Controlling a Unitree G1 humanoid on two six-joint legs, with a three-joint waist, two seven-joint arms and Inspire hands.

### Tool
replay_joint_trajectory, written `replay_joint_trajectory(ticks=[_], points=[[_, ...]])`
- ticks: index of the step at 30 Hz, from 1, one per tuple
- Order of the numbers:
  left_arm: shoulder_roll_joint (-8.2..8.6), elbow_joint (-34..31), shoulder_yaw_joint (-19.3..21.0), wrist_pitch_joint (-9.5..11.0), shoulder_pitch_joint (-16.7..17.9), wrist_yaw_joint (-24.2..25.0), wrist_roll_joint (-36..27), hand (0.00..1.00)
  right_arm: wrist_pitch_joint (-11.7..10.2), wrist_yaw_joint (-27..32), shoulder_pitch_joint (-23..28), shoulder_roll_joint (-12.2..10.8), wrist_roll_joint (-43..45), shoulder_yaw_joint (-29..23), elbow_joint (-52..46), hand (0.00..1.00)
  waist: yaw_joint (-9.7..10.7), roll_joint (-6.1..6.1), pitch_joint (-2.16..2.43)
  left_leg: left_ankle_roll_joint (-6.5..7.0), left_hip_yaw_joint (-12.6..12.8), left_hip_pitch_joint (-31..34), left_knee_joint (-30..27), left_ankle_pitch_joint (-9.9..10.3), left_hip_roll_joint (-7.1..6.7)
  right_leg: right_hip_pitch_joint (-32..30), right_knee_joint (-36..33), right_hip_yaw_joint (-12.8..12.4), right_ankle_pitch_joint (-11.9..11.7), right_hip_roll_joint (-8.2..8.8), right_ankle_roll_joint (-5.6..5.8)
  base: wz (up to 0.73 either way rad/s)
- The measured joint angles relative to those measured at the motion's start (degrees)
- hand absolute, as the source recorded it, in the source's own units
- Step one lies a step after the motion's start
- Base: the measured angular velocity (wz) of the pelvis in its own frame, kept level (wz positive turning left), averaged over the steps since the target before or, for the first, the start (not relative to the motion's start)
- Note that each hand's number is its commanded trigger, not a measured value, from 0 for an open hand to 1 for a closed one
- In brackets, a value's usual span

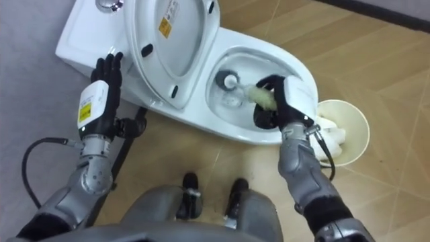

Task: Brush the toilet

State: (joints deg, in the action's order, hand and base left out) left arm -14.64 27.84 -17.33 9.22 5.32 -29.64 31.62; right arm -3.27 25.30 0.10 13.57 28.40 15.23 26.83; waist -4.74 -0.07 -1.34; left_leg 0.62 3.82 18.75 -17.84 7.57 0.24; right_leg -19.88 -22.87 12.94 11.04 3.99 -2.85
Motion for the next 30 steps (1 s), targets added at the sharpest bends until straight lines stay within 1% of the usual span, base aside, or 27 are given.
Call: replay_joint_trajectory(ticks=[1,2,3,4,5,6,8,9,11,12,14,15,16,17,19,21,23,27,29,30], points=[[0.04,-0.1,1.1,0.0,1.2,0.5,0.6,0.00,-0.5,0.0,1.1,0.1,-0.2,-0.9,-2.1,1.00,0.0,-0.10,0.23,-0.02,0.7,-1.2,0.7,0.0,0.01,0.7,0.4,-0.6,-0.3,-0.19,-0.31,-0.29],[0.04,-0.2,1.6,0.1,2.1,0.8,0.6,0.00,-1.0,-0.1,2.4,0.6,-0.8,-1.2,-3.4,1.00,0.4,-0.31,0.49,-0.08,0.7,-2.5,1.5,-0.1,-0.06,1.4,0.5,-1.1,-0.4,-0.22,-0.42,-0.25],[0.07,-0.2,1.8,0.1,2.5,1.1,0.5,0.00,-1.2,-0.1,3.1,1.0,-1.4,-1.4,-3.6,1.00,0.5,-0.37,0.64,-0.11,0.7,-3.1,1.7,-0.1,-0.06,1.8,0.8,-1.3,-0.4,-0.29,-0.40,-0.12],[0.14,-0.7,2.3,0.2,3.6,1.9,0.5,0.00,-1.7,-0.1,5.0,1.4,-3.0,-1.7,-3.7,1.00,0.5,-0.47,0.88,-0.11,0.8,-4.4,2.4,-0.1,-0.06,3.1,1.4,-1.3,-0.4,-0.40,-0.34,-0.05],[0.15,-1.3,3.3,0.7,4.9,2.9,0.5,0.00,-1.7,-0.1,7.1,1.4,-4.4,-2.5,-5.0,1.00,0.9,-0.54,0.98,-0.12,0.9,-5.7,3.3,-0.1,-0.06,4.2,1.9,-1.4,-0.3,-0.45,-0.26,-0.05],[0.15,-1.6,3.8,0.9,5.6,3.2,0.5,0.00,-1.7,-0.1,7.9,1.4,-4.9,-2.9,-5.7,1.00,1.0,-0.52,1.06,-0.12,0.9,-6.3,3.7,-0.1,-0.05,4.7,2.3,-1.5,-0.4,-0.51,-0.23,-0.08],[0.65,-2.5,5.9,1.8,8.4,3.9,0.6,0.00,-2.0,-0.2,10.4,1.4,-5.2,-4.8,-8.2,1.00,1.8,-0.77,1.12,-0.11,1.5,-8.9,5.4,-0.1,-0.09,6.4,2.5,-2.1,-0.2,-0.52,0.06,-0.15],[0.69,-2.5,6.1,2.0,8.9,4.0,0.6,0.00,-2.2,-0.2,11.1,1.4,-5.2,-5.4,-8.8,1.00,1.8,-0.83,1.10,-0.11,1.7,-9.7,5.9,-0.1,-0.11,7.0,2.8,-2.2,-0.1,-0.60,0.10,-0.17],[0.68,-2.8,7.2,2.8,11.1,4.2,0.6,0.00,-2.7,0.1,13.6,1.3,-5.7,-7.7,-12.0,1.00,2.1,-1.16,1.11,-0.17,2.3,-12.4,7.4,-0.1,-0.12,9.4,4.1,-2.7,0.0,-1.07,0.23,-0.13],[0.69,-2.9,7.5,3.0,11.6,4.2,0.5,0.00,-3.1,0.2,14.1,1.3,-5.9,-8.6,-12.8,1.00,2.7,-1.19,1.13,-0.19,2.3,-12.9,7.6,-0.1,-0.13,9.9,4.4,-2.7,0.0,-1.14,0.26,0.00],[0.72,-3.3,8.4,3.7,13.5,4.1,0.2,0.00,-4.5,1.4,16.0,1.3,-7.2,-11.8,-15.9,1.00,3.0,-1.64,1.13,-0.35,2.4,-14.6,8.4,0.1,0.00,11.7,5.7,-2.9,0.0,-1.54,0.32,0.00],[0.74,-3.3,8.5,3.9,13.9,4.1,0.0,0.00,-4.8,1.9,16.4,1.3,-7.8,-12.4,-16.6,1.00,3.0,-1.72,1.24,-0.38,2.4,-14.8,8.5,0.2,0.09,12.1,6.2,-2.9,-0.1,-1.68,0.34,-0.07],[0.76,-3.6,8.7,4.2,14.6,4.1,-0.8,0.00,-5.6,3.4,16.9,1.3,-8.3,-13.5,-17.0,1.00,3.0,-1.67,1.46,-0.49,2.5,-15.5,8.6,0.4,0.21,12.9,6.6,-3.0,-0.1,-1.86,0.34,-0.05],[0.96,-3.9,9.4,4.7,15.4,4.2,-1.6,0.00,-6.1,4.6,17.2,1.3,-8.7,-14.3,-17.0,1.00,3.0,-1.92,1.62,-0.55,2.7,-16.2,8.8,0.5,0.38,13.8,7.3,-3.0,-0.1,-2.09,0.32,-0.06],[1.16,-4.5,10.1,5.1,16.5,4.6,-2.7,0.00,-6.5,6.2,18.1,1.3,-10.1,-15.0,-17.0,1.00,2.9,-2.02,1.72,-0.69,2.9,-17.5,9.2,0.7,0.60,15.0,8.1,-3.1,-0.1,-2.41,0.29,-0.07],[1.89,-5.0,10.7,5.2,17.4,4.9,-3.4,0.00,-6.9,7.2,19.2,1.3,-11.4,-15.3,-17.2,1.00,2.8,-1.85,1.80,-0.88,3.6,-18.4,9.2,1.3,0.92,15.8,8.4,-3.4,-0.1,-2.70,0.28,-0.15],[2.73,-5.7,11.1,5.6,18.6,4.9,-6.2,0.00,-7.0,7.8,20.2,1.3,-13.0,-15.7,-17.1,1.00,2.7,-1.62,1.77,-0.97,3.9,-19.1,9.2,1.7,1.07,16.1,8.5,-4.3,-0.1,-3.03,0.23,-0.17],[2.97,-5.9,11.9,7.0,19.9,5.6,-10.4,0.00,-7.5,9.7,23.2,1.2,-14.2,-16.7,-17.1,1.00,2.8,-1.44,1.72,-0.97,3.9,-20.5,9.4,1.7,1.10,18.0,9.4,-4.4,-0.1,-3.13,0.20,-0.06],[3.45,-6.2,12.3,7.6,20.1,6.0,-14.3,0.00,-7.5,11.1,24.2,1.0,-16.1,-17.4,-17.1,1.00,2.9,-1.56,1.64,-0.98,3.9,-20.9,9.4,1.7,1.12,18.4,9.5,-4.6,0.0,-3.17,0.16,-0.05],[3.64,-6.3,12.5,7.8,20.1,6.3,-15.3,0.00,-7.5,11.3,24.3,0.8,-16.6,-17.7,-17.1,1.00,2.9,-1.55,1.64,-0.98,3.9,-21.0,9.4,1.7,1.13,18.5,9.5,-4.7,0.0,-3.20,0.16,-0.03]])
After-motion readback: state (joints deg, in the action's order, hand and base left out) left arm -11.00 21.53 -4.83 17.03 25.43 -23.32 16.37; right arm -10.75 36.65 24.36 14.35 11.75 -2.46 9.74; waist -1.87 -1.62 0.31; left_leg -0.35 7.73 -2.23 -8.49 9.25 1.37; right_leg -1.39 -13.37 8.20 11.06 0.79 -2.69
